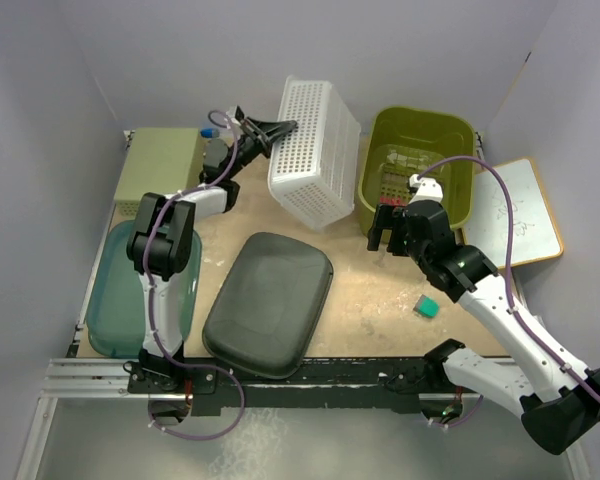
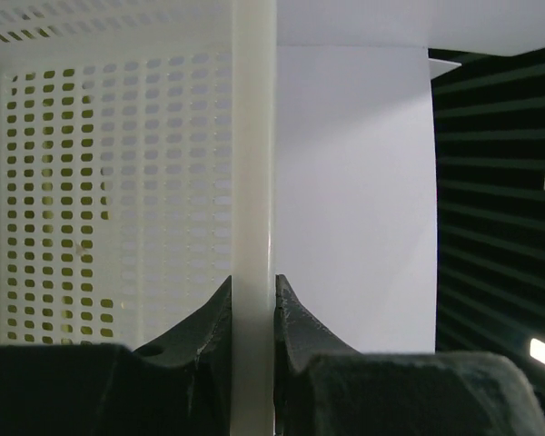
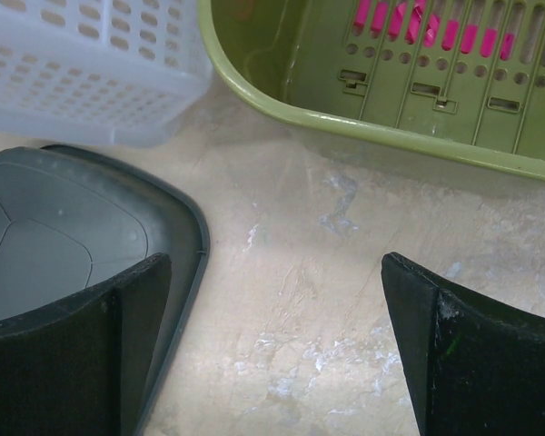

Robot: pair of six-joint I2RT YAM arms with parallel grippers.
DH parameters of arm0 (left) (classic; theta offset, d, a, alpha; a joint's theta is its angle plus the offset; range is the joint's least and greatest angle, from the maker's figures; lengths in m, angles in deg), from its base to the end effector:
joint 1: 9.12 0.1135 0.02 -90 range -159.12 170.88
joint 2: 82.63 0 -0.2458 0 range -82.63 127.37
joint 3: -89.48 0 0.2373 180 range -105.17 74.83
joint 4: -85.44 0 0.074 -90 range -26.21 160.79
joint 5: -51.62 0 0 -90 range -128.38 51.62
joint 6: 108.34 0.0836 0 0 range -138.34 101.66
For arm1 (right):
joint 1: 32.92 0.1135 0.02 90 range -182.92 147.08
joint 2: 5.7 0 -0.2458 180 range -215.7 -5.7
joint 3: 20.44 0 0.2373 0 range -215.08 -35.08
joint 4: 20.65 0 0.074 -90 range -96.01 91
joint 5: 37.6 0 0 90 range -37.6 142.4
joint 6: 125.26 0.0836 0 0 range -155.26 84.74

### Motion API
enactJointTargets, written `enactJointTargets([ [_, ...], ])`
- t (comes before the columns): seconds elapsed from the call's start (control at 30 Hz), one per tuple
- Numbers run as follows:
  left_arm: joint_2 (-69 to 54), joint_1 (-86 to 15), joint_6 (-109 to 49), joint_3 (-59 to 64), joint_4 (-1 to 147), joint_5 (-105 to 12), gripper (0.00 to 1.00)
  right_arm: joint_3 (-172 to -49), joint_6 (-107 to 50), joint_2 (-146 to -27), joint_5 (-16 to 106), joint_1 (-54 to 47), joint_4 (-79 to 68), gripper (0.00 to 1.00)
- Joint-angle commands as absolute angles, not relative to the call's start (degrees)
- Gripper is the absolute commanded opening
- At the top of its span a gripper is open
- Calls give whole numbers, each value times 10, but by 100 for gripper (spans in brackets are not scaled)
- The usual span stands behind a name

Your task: Turn the large container upside down

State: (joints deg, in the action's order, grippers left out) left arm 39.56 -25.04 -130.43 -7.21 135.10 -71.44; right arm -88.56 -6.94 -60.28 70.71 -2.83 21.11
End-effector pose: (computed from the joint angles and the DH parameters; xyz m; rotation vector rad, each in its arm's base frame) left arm 0.4650 -0.1801 0.2783 -0.6331 1.4590 -2.1952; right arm 0.2238 0.0993 0.2968 0.1652 2.0437 0.3087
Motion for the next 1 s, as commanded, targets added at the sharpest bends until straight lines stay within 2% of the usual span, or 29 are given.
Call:
enactJointTargets([
  [0.0,381,-223,-1342,-20,1472,-717,0,-898,-70,-591,707,-27,204,100],
  [0.2,368,-182,-1288,37,1427,-749,1,-898,-69,-589,702,-27,206,100],
  [0.33,345,-148,-1197,51,1300,-767,37,-896,-64,-586,702,-26,208,100],
  [0.4,321,-130,-1109,41,1194,-768,50,-894,-60,-583,700,-27,208,100],
  [0.47,299,-114,-992,9,1049,-761,56,-894,-57,-582,698,-26,209,100],
  [0.53,288,-104,-839,-56,855,-730,59,-894,-57,-580,696,-27,208,100],
  [0.6,297,-101,-685,-149,607,-651,61,-894,-56,-581,693,-27,208,100],
  [0.67,315,-102,-588,-239,471,-577,62,-896,-58,-580,690,-27,209,100],
  [0.77,332,-102,-512,-321,365,-502,64,-897,-57,-578,690,-27,210,100],
  [0.97,342,-108,-457,-379,296,-423,66,-892,-57,-582,683,-26,203,100],
])
